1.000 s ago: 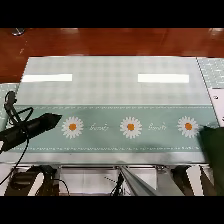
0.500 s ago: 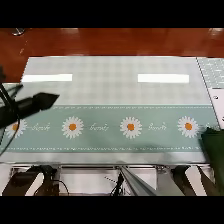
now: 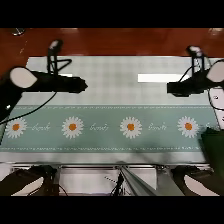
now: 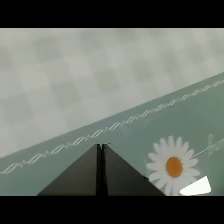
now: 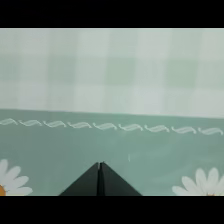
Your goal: Fold the shirts.
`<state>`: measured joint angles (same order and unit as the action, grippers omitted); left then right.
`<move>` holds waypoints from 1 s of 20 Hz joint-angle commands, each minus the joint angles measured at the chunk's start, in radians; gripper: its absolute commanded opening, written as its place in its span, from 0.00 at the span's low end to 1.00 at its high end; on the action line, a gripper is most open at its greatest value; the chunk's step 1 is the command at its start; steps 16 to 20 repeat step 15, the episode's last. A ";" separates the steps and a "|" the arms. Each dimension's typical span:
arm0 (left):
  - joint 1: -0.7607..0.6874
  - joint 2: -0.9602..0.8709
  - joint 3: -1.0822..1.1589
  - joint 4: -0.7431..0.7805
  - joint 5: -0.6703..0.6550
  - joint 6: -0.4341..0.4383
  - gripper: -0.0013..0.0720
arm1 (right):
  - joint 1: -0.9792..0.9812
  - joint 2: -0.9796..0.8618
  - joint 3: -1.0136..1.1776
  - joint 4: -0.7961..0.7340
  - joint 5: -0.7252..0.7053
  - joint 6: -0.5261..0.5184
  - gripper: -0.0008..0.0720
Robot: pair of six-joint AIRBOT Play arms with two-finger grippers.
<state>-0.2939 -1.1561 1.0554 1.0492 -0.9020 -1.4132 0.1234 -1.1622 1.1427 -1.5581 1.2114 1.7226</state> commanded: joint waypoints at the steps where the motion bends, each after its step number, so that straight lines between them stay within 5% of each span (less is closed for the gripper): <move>1: -0.015 -0.117 0.012 0.129 -0.082 -0.077 0.07 | 0.047 -0.100 -0.006 -0.114 0.064 0.102 0.05; 20: -0.017 -0.127 0.013 0.127 -0.093 -0.077 0.07 | 0.047 -0.098 -0.006 -0.117 0.072 0.101 0.05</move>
